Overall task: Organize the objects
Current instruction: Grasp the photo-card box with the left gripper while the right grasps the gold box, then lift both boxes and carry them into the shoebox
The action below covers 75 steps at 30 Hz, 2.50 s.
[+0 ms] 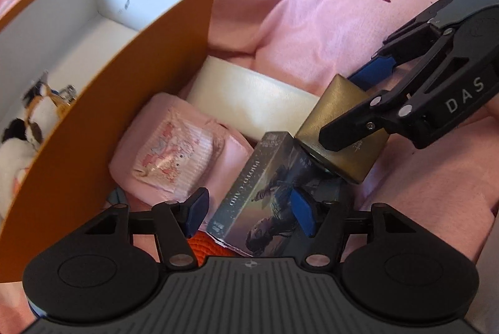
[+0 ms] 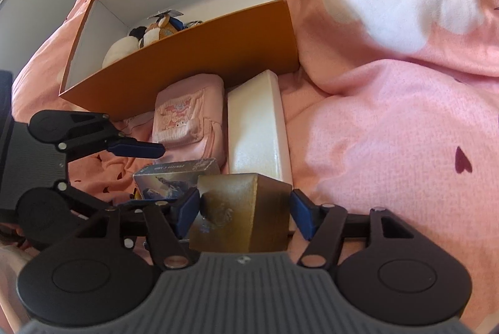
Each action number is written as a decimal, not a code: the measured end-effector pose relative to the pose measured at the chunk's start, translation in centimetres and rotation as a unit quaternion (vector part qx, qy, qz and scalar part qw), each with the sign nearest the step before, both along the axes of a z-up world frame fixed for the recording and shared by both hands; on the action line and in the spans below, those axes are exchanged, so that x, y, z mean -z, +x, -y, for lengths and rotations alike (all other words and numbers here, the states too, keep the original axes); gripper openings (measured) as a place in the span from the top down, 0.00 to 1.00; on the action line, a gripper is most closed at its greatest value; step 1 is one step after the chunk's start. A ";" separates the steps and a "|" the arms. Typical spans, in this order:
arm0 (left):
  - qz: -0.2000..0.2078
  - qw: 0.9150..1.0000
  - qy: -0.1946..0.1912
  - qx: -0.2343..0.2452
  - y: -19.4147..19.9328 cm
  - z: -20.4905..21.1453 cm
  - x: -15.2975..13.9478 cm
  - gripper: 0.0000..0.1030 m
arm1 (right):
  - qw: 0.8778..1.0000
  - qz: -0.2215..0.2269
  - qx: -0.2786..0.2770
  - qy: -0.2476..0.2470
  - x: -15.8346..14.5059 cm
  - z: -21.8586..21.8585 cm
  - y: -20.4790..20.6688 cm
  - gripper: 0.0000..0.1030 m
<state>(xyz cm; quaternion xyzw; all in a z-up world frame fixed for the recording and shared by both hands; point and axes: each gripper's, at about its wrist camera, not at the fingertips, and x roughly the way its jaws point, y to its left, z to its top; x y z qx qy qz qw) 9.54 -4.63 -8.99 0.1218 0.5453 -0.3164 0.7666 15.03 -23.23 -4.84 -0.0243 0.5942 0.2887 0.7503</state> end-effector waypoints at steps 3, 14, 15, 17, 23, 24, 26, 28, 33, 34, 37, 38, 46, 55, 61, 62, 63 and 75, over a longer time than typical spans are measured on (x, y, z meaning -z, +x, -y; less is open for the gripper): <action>-0.019 1.000 -0.008 -0.005 0.4 0.0 0.6 0.28 | 1.000 -0.002 -0.003 -0.002 0.0 0.0 0.0 0.36; -0.035 0.999 -0.017 -0.034 -0.1 -1.2 -1.4 0.62 | 0.999 -0.027 -0.023 -0.013 0.2 0.1 -0.3 0.35; -0.039 0.998 -0.024 -0.037 0.0 -1.3 -1.6 0.64 | 0.999 -0.036 -0.018 -0.009 0.3 0.4 -0.2 0.36; -0.049 0.997 -0.035 -0.041 0.1 -1.6 -2.1 0.70 | 0.998 -0.055 -0.004 0.001 0.4 1.0 0.3 0.38; -0.074 0.995 -0.045 -0.057 1.2 -1.0 -1.7 0.71 | 0.992 -0.118 0.041 0.037 1.7 2.3 2.2 0.40; -0.083 0.994 -0.049 -0.059 1.3 -0.9 -1.5 0.71 | 0.991 -0.123 0.041 0.040 2.0 2.4 2.4 0.40; -0.089 0.993 -0.045 -0.064 1.4 -0.3 -1.0 0.70 | 0.989 -0.134 0.039 0.049 2.5 2.4 2.7 0.40; -0.079 0.995 -0.028 -0.062 1.3 0.4 -0.7 0.69 | 0.988 -0.140 0.036 0.052 3.0 2.3 2.9 0.39; -0.068 0.995 -0.015 -0.073 1.0 0.4 -0.9 0.70 | 0.988 -0.144 0.022 0.055 3.5 1.7 3.3 0.37; -0.068 0.994 -0.016 -0.078 0.9 0.3 -0.9 0.70 | 0.988 -0.146 0.018 0.054 3.7 1.5 3.3 0.35; -0.062 0.994 -0.022 -0.091 0.7 -0.3 -0.8 0.70 | 0.989 -0.141 -0.009 0.040 3.9 0.3 3.1 0.34; -0.058 0.993 -0.024 -0.095 0.5 -0.5 -0.8 0.70 | 0.989 -0.141 -0.013 0.037 3.8 0.0 3.1 0.34; -0.056 0.984 -0.080 -0.150 -0.4 -3.2 -1.8 0.71 | 0.993 -0.106 -0.061 0.007 1.3 -0.9 1.5 0.44; -0.052 0.974 -0.124 -0.182 -0.8 -4.7 -3.4 0.75 | 0.990 -0.043 -0.134 -0.018 -2.4 -1.7 0.5 0.46; -0.025 0.969 -0.136 -0.205 -1.0 -5.6 -5.0 0.75 | 0.986 0.022 -0.166 -0.023 -5.7 -1.9 1.3 0.47; -0.019 0.968 -0.138 -0.210 -1.0 -5.8 -5.4 0.75 | 0.984 0.033 -0.171 -0.020 -6.2 -2.1 1.6 0.47; -0.014 0.966 -0.142 -0.215 -0.9 -6.1 -5.8 0.75 | 0.983 0.046 -0.179 -0.017 -6.8 -2.3 1.7 0.47; 0.064 0.947 -0.192 -0.250 -0.2 -9.2 -11.5 0.75 | 0.933 0.204 -0.296 -0.027 -11.5 -6.6 4.2 0.47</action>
